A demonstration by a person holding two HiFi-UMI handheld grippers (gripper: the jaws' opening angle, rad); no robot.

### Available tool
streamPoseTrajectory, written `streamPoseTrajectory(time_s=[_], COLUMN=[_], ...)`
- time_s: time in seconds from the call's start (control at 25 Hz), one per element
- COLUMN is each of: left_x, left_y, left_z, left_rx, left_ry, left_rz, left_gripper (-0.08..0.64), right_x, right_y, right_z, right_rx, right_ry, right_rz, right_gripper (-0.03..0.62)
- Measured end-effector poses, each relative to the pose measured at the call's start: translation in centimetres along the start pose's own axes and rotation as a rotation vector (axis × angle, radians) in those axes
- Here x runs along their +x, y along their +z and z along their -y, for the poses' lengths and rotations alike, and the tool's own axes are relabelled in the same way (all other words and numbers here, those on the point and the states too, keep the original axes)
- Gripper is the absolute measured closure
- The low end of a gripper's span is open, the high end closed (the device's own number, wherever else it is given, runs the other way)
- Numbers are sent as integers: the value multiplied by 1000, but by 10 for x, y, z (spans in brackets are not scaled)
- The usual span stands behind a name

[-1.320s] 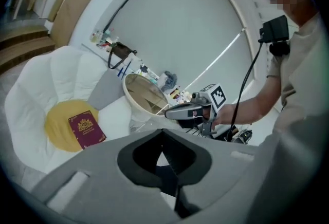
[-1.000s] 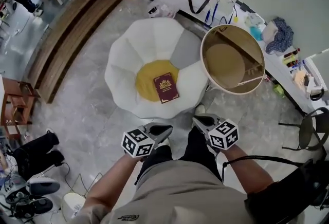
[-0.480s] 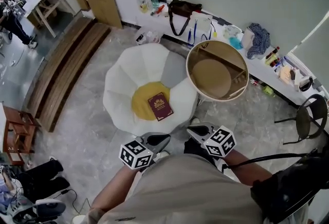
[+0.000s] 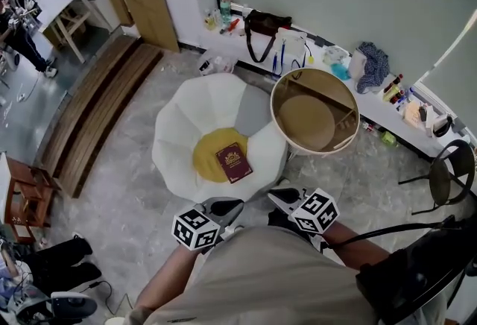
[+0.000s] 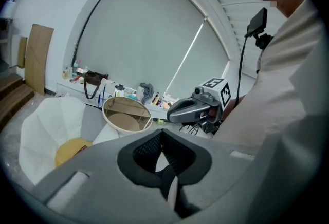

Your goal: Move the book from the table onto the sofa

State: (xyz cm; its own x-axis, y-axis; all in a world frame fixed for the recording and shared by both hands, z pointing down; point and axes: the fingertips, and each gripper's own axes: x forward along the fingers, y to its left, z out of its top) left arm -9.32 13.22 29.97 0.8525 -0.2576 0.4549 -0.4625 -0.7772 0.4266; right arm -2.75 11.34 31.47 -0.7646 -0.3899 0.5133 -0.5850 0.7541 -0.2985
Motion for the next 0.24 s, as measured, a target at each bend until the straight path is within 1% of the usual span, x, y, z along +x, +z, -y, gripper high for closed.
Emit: streamPoseTrajectory(time_s=[0.24], left_x=[-4], left_y=[6], left_z=[-2], left_rx=[-4], left_ry=[19], left_rz=[14], left_gripper=[552], right_x=[4], right_y=[8], right_z=[-2], right_rx=[-19], right_ry=[14], right_rz=[-1], right_gripper=[580])
